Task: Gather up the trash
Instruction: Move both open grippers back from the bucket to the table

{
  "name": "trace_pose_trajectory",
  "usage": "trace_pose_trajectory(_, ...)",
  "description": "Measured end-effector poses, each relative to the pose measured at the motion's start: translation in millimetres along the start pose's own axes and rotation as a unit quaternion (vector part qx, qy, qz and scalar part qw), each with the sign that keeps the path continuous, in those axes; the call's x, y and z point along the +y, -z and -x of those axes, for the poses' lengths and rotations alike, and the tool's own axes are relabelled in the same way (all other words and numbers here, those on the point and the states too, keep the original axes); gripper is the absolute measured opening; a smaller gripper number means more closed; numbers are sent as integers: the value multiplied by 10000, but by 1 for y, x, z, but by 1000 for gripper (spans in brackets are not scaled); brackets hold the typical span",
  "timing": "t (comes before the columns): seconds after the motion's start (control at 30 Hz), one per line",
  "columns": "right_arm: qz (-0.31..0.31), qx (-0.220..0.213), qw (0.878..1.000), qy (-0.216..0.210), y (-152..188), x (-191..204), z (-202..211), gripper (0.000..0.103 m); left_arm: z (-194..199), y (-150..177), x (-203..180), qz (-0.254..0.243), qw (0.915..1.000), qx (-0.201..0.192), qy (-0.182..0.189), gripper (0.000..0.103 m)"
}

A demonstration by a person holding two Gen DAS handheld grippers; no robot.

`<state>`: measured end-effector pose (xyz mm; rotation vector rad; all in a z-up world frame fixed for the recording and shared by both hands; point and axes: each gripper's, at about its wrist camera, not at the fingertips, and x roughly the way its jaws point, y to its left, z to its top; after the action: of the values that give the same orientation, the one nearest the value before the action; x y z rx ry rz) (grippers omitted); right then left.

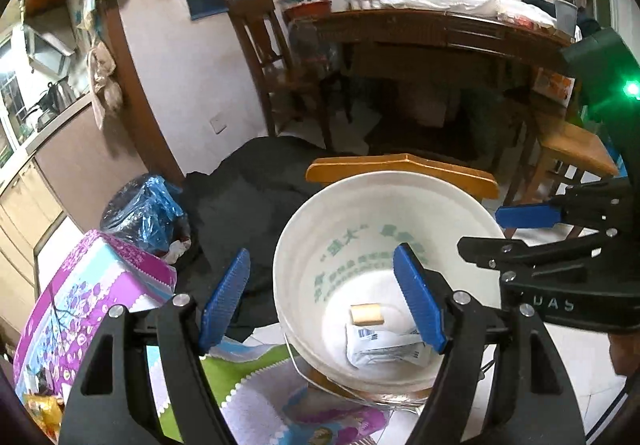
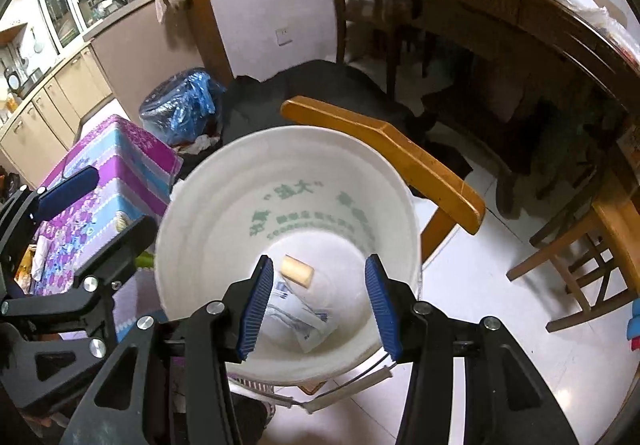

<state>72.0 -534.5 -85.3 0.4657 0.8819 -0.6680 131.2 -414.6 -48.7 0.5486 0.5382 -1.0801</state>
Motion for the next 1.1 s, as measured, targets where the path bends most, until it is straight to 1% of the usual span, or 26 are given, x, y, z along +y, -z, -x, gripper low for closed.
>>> trace_pose_trajectory(0.13, 175, -101, 9998, -15, 4, 14, 6, 49, 7, 6, 3, 114, 9998, 29, -134, 71)
trace_pose_trajectory(0.33, 222, -182, 9995, -102, 13, 28, 13, 49, 28, 18, 2, 90, 9995, -178, -264, 71)
trace_pose_trajectory(0.47, 322, -312, 9990, 1, 21, 38, 19, 49, 42, 27, 10, 166, 9986, -294, -411, 72)
trace_pose_trajectory(0.53, 413, -433, 9981, 140, 26, 42, 24, 49, 53, 34, 17, 235, 9975, -383, -540, 73)
trace_pose_trajectory(0.6, 450, -491, 9977, 152, 29, 46, 28, 49, 63, 42, 25, 308, 9960, -457, -701, 73)
trace_pose_trajectory(0.73, 515, -576, 9970, 79, 40, 56, 35, 49, 86, 60, 50, 587, 9918, -550, -993, 73)
trace_pose_trajectory(0.87, 636, -690, 9956, -64, 57, 79, 44, 49, 102, 80, 73, 832, 9857, -538, -1360, 73)
trace_pose_trajectory(1.0, 855, -792, 9930, -209, 75, 108, 49, 49, 117, 104, 92, 965, 9795, -514, -1690, 73)
trace_pose_trajectory(1.1, 1018, -806, 9908, -370, 85, 132, 48, 49, 128, 121, 110, 1182, 9738, -455, -1888, 73)
